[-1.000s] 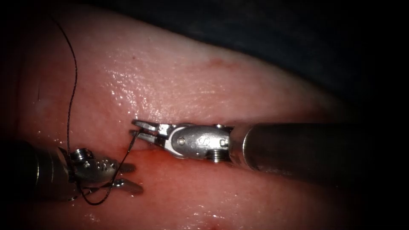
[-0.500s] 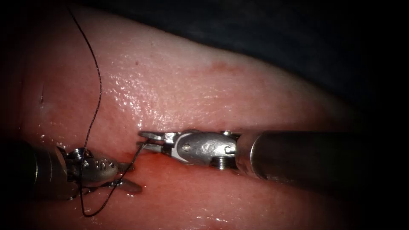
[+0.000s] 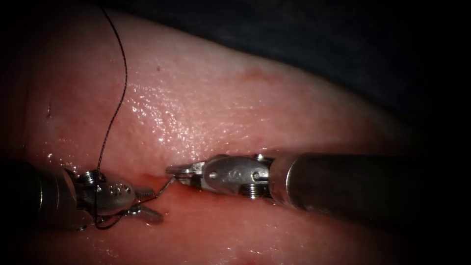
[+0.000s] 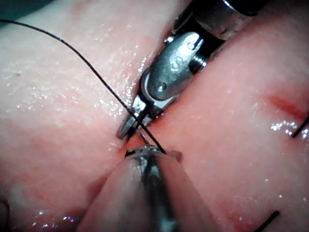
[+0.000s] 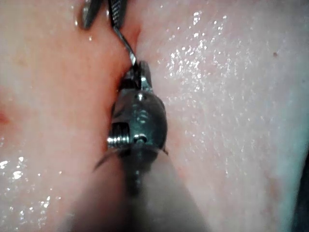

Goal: Wound Closure
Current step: Push the needle through the top of the incision, while apposing it with the left tool

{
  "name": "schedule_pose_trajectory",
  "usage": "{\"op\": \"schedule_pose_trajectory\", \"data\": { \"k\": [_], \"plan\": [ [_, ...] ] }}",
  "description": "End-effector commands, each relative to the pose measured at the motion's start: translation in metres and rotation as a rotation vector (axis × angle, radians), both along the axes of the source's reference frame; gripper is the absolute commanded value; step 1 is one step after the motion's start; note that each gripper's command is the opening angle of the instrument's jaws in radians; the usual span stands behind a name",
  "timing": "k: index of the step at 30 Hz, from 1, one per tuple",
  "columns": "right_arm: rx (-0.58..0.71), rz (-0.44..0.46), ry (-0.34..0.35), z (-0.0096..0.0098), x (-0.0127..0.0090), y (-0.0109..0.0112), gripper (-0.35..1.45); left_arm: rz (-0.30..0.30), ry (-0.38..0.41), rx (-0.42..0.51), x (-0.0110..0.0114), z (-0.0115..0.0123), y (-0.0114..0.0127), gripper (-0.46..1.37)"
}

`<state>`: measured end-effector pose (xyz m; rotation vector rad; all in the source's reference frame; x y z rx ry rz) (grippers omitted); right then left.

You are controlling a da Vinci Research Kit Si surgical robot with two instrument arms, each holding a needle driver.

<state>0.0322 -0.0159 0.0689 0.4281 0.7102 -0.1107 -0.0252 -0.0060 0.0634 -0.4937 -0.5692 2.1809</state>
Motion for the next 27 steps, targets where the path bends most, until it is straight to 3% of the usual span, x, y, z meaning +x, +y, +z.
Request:
{"op": "schedule_pose_trajectory", "data": {
  "k": [1,5,7,9,10,12,20,27],
  "plan": [
    [-0.001,0.07,0.055,-0.0001,0.0004,0.0008,-0.35,0.0,0.001,0.0,0.0,0.0,0.0,0.28],
    [0.008,0.18,0.172,-0.0008,0.0012,0.0025,-0.32,-0.001,0.001,-0.001,-0.0001,0.0001,-0.0001,0.28],
    [0.001,0.249,0.212,-0.0015,0.0015,0.0032,0.22,-0.001,0.001,-0.001,-0.0001,0.0001,-0.0001,0.28],
    [-0.009,0.276,0.23,-0.0021,0.0016,0.0035,0.44,-0.001,0.001,-0.001,-0.0001,0.0001,0.0,0.28],
    [-0.033,0.298,0.238,-0.0026,0.0016,0.0037,0.65,-0.001,0.001,-0.001,-0.0001,0.0001,0.0,0.28],
    [-0.066,0.321,0.25,-0.0034,0.0016,0.0042,0.77,-0.001,0.001,-0.001,-0.0001,0.0001,0.0,0.28],
    [-0.182,0.398,0.315,-0.0063,0.002,0.0064,0.98,0.0,0.0,-0.003,-0.0001,0.0003,0.0,0.27],
    [-0.288,0.44,0.341,-0.0082,0.0021,0.0076,0.96,-0.004,0.006,-0.013,-0.0002,0.0005,0.0003,0.26]
  ]
}}
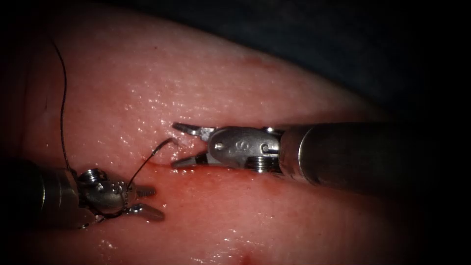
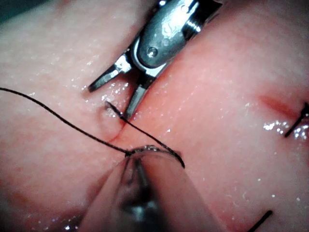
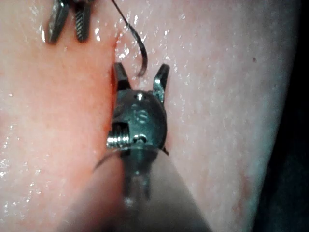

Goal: Wound Closure
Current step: Push the needle through the top of the incision, while apposing it with the left tool

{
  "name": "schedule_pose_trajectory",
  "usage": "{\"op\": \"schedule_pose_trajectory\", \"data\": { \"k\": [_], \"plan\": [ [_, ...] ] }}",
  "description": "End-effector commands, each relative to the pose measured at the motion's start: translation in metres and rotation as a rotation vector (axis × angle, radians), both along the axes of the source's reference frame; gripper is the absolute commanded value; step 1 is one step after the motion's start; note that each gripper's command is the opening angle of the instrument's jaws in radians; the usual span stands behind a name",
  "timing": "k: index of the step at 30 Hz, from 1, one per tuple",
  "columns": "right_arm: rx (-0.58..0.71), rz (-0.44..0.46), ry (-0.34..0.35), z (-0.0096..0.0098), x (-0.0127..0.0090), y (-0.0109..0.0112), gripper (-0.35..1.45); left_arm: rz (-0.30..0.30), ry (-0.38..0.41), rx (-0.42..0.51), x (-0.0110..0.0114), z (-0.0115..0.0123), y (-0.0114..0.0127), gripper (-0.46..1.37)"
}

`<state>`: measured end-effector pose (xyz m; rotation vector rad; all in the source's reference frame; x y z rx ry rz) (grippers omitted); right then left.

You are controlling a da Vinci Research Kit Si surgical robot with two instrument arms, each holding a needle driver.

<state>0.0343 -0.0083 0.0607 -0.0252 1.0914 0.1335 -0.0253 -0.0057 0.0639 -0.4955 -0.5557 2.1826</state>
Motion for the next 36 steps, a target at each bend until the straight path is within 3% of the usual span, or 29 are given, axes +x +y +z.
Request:
{"op": "schedule_pose_trajectory", "data": {
  "k": [1,4,5,13,19,21,22,28,31,36],
  "plan": [
    [-0.019,0.016,0.0,-0.0003,0.0001,0.0003,0.95,-0.009,0.001,-0.003,-0.0001,0.0,0.0001,0.26],
    [-0.051,0.041,0.002,-0.0009,0.0004,0.0008,1.01,-0.01,0.002,-0.005,-0.0001,0.0001,0.0002,0.26],
    [-0.084,0.074,0.003,-0.0012,0.0008,0.0012,1.13,-0.008,0.003,-0.011,-0.0003,0.0001,0.0003,0.26],
    [-0.145,0.013,-0.005,-0.0008,0.0018,0.001,1.05,-0.002,-0.006,-0.03,-0.0006,-0.0001,0.0005,0.25],
    [-0.193,-0.118,-0.061,-0.0007,0.0027,0.0003,0.41,-0.011,0.0,-0.042,-0.0006,-0.0002,0.0007,0.27],
    [-0.199,-0.17,-0.08,-0.0006,0.003,-0.0002,-0.15,-0.012,0.0,-0.044,-0.0006,-0.0002,0.0008,0.27],
    [-0.202,-0.18,-0.087,-0.0006,0.0031,-0.0003,-0.33,-0.012,0.0,-0.044,-0.0006,-0.0002,0.0008,0.28],
    [-0.219,-0.207,-0.127,-0.0006,0.0037,-0.0006,-0.35,-0.015,0.002,-0.049,-0.0006,-0.0002,0.0009,0.29],
    [-0.218,-0.2,-0.171,-0.0006,0.0033,-0.0004,-0.35,-0.019,0.004,-0.056,-0.0005,-0.0001,0.001,0.29],
    [-0.223,-0.184,-0.183,-0.0006,0.0024,0.0002,-0.35,-0.027,0.006,-0.087,-0.0005,0.0,0.0014,0.25]
  ]
}}
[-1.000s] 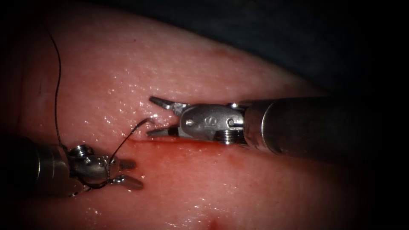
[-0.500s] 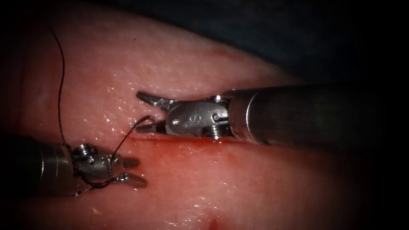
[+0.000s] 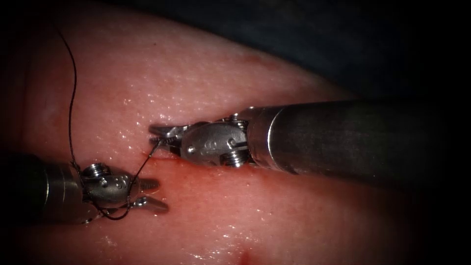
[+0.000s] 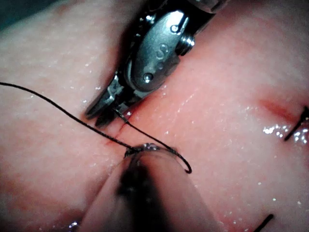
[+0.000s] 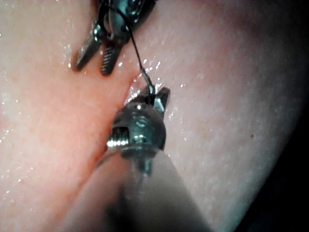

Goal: Wound Closure
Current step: Push the needle through the top of the incision, while apposing it with the left tool

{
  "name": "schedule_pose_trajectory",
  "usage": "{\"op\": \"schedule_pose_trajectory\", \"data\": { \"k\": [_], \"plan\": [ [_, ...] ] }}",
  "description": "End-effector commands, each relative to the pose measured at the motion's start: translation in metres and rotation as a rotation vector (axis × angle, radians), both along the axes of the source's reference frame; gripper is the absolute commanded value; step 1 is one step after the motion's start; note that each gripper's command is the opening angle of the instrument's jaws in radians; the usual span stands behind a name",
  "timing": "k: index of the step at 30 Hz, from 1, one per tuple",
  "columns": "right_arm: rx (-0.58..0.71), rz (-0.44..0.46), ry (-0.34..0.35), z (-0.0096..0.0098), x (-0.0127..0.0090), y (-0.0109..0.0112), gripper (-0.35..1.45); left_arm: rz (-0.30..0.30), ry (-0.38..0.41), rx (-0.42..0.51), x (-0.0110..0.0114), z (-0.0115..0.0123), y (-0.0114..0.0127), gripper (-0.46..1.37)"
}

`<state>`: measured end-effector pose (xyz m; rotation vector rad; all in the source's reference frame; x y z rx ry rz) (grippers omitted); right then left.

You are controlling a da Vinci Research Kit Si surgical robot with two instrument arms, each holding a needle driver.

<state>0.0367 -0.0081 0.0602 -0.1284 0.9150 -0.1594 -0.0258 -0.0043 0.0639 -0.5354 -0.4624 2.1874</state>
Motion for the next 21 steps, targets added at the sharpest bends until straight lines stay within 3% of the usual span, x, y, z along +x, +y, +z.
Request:
{"op": "schedule_pose_trajectory", "data": {
  "k": [1,7,12,21],
  "plan": [
    [-0.003,0.008,0.005,0.0,-0.0002,0.0001,-0.35,0.001,-0.006,-0.028,-0.0001,0.0001,0.0003,0.19],
    [-0.006,0.014,0.048,0.0,-0.0004,0.0007,-0.35,-0.018,-0.051,-0.082,0.0,0.0009,0.0015,-0.35],
    [-0.002,0.015,0.077,-0.0002,-0.0003,0.0012,-0.35,-0.022,-0.055,-0.098,0.0005,0.0023,0.0014,-0.35],
    [0.002,0.025,0.133,-0.0013,-0.0002,0.0028,-0.35,-0.01,-0.07,0.003,0.0008,0.0048,-0.0003,-0.35]
  ]
}}
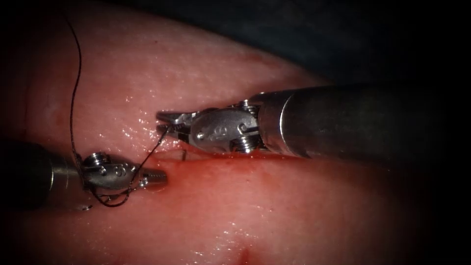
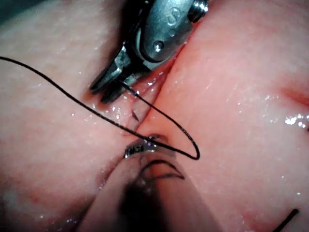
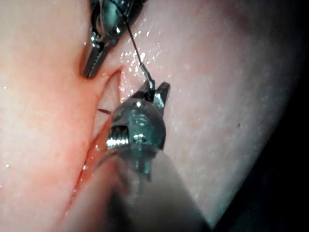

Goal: Wound Closure
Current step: Push the needle through the top of the incision, while apposing it with the left tool

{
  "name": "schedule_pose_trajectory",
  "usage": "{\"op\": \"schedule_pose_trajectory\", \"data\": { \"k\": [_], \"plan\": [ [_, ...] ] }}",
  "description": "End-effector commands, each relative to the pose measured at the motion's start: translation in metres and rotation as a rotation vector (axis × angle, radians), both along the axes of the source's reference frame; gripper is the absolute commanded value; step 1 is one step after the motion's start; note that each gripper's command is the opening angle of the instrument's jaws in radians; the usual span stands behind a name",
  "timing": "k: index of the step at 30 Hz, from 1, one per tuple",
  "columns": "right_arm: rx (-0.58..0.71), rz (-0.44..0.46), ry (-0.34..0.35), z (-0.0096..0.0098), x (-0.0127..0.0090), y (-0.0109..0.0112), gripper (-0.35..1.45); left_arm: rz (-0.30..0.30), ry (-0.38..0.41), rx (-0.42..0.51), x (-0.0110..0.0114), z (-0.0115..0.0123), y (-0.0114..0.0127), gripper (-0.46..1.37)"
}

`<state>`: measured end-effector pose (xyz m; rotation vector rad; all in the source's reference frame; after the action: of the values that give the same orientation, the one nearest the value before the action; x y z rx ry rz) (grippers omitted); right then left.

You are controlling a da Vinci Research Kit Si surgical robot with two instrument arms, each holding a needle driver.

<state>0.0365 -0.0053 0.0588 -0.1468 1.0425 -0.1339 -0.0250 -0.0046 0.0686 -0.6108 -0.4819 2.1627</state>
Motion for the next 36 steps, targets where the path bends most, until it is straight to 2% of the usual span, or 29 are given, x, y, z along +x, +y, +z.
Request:
{"op": "schedule_pose_trajectory", "data": {
  "k": [1,5,10,15,22,25,30,36],
  "plan": [
    [0.002,0.007,0.013,-0.0001,0.0,0.0002,-0.35,0.0,-0.009,0.019,0.0,0.0002,-0.0001,-0.35],
    [-0.044,-0.017,0.028,-0.0008,0.0,0.0007,-0.35,0.005,-0.009,0.035,0.0,0.0006,-0.0004,-0.25],
    [-0.119,-0.041,0.04,-0.0012,0.0001,0.001,-0.35,0.002,-0.009,0.038,0.0,0.0007,-0.0005,-0.24],
    [-0.114,-0.014,0.064,-0.0016,0.0003,0.0012,-0.35,0.002,-0.01,0.038,0.0,0.0007,-0.0005,-0.18],
    [-0.018,0.098,0.086,-0.0017,0.0002,0.0019,-0.35,0.003,-0.01,0.037,0.0,0.0007,-0.0005,-0.15],
    [0.103,0.195,0.098,-0.0014,-0.0001,0.0025,-0.35,0.003,-0.01,0.037,0.0001,0.0007,-0.0005,-0.14],
    [0.251,0.307,0.117,-0.0005,-0.0007,0.0032,-0.35,0.003,-0.01,0.037,0.0001,0.0007,-0.0005,-0.12],
    [0.391,0.402,0.146,0.0001,-0.0013,0.0038,-0.35,0.004,-0.01,0.038,0.0001,0.0007,-0.0005,-0.1]
  ]
}}
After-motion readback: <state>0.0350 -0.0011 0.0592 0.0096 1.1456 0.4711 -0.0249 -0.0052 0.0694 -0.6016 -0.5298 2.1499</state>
